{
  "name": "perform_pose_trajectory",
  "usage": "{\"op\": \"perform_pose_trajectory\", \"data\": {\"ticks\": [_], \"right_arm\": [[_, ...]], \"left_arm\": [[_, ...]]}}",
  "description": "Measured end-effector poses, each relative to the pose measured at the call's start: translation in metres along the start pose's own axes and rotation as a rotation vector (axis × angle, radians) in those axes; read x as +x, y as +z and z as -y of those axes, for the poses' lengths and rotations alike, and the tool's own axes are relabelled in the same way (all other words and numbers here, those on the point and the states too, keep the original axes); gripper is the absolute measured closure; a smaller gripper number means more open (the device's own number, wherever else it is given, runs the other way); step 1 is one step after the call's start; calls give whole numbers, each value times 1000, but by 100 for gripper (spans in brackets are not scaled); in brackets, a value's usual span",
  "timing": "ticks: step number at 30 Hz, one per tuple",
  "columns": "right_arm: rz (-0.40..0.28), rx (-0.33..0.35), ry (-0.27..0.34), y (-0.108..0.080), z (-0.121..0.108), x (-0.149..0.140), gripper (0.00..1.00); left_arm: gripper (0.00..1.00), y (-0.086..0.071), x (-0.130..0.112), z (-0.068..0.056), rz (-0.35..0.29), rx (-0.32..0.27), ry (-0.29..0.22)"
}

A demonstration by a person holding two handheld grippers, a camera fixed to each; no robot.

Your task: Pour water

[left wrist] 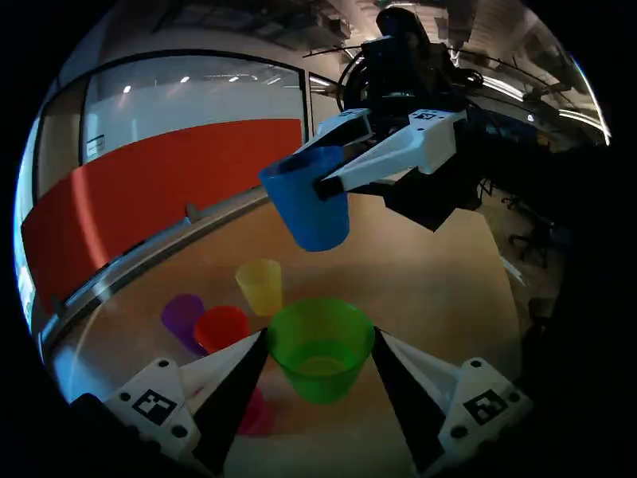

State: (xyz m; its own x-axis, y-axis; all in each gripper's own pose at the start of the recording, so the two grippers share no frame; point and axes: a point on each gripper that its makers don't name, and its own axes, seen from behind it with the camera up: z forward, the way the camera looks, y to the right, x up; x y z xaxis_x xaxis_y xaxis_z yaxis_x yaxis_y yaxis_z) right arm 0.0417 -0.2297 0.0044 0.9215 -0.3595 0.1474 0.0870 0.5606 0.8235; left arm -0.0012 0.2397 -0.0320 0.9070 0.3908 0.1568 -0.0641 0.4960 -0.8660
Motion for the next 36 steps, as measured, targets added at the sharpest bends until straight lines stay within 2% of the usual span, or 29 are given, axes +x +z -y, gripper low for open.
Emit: {"op": "perform_pose_trajectory", "data": {"ticks": [12,36], "right_arm": [[64,10,16,9,-5,-37,7],[181,21,6,16,-13,-99,7]], "left_arm": [[10,12,-22,-2,86,-22,22],[10,20,-43,-5,172,-46,55]]}}
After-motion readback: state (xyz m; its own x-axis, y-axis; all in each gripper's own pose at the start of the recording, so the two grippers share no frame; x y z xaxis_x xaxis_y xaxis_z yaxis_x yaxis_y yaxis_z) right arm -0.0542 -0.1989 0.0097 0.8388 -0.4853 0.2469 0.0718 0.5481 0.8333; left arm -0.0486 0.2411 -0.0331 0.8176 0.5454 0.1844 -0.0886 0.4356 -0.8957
